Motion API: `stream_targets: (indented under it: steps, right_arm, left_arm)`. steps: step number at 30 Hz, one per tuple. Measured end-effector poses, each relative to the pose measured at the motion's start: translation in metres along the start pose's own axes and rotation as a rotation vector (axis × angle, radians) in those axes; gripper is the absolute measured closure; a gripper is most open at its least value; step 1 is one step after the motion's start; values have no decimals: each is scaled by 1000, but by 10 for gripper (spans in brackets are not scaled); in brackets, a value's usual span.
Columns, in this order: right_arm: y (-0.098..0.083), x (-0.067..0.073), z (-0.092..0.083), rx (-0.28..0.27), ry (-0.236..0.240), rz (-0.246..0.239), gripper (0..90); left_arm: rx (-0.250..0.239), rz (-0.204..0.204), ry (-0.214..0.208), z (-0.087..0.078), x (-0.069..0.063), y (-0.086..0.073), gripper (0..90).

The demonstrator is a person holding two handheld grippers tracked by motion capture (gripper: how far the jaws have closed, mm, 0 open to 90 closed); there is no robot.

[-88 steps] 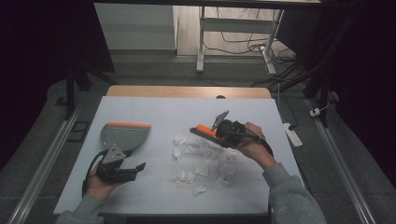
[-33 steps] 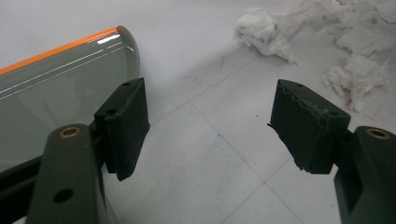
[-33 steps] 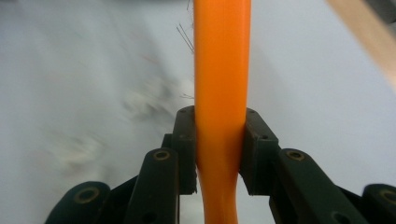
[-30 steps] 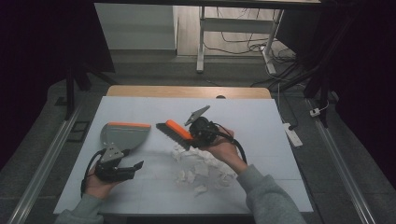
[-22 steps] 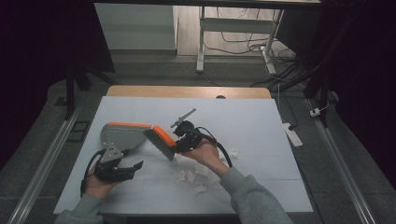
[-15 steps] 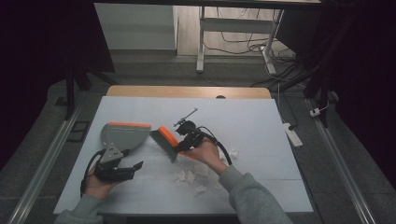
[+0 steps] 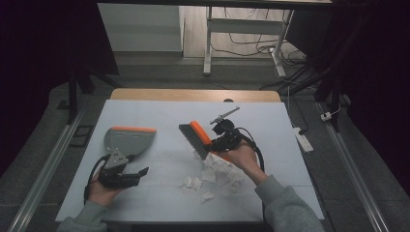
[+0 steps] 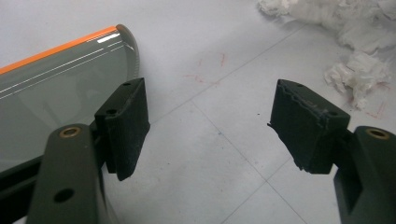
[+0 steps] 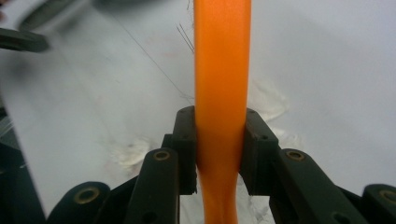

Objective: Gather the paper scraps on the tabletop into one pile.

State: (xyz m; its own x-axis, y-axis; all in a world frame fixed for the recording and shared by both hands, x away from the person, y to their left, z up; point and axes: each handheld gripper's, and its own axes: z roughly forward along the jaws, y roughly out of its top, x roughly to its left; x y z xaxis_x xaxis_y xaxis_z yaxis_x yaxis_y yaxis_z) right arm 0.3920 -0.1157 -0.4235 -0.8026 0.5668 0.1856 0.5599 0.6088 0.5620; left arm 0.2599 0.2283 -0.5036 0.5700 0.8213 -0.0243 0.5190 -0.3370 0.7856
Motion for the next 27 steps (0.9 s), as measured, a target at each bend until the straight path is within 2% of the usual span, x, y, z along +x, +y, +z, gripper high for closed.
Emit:
stream_targets:
  steps: [3,6,9,15,19,22,24,25,26,27]
  right_arm:
    - [4,9,-17,-37,2,-31,706]
    - [3,20,-22,-34,20,-56,707]
    - [-2,36,-13,13,68,-84,706]
    - [-18,76,15,143,126,-227,706]
    - [-28,92,30,231,161,-293,706]
    - [-34,96,42,299,128,-331,706]
    - [-32,89,41,291,92,-322,707]
    - [-31,84,41,294,56,-336,707]
    - [-30,77,41,299,32,-319,707]
    - [-30,69,40,303,37,-291,706]
  left_arm:
    - [0,-1,1,0,0,0,290]
    - [-1,0,3,-1,0,0,290]
    - [-3,-3,3,-1,1,0,290]
    - [-4,-6,5,-2,1,-1,290]
    - [-3,-6,6,-1,1,-1,290]
    - [-1,-2,6,-1,1,-1,290]
    - [-1,-6,5,-1,1,-1,290]
    - [-1,-5,6,-1,1,-1,290]
    - [-1,-6,7,-1,1,-1,290]
    - [-1,-6,6,-1,1,-1,290]
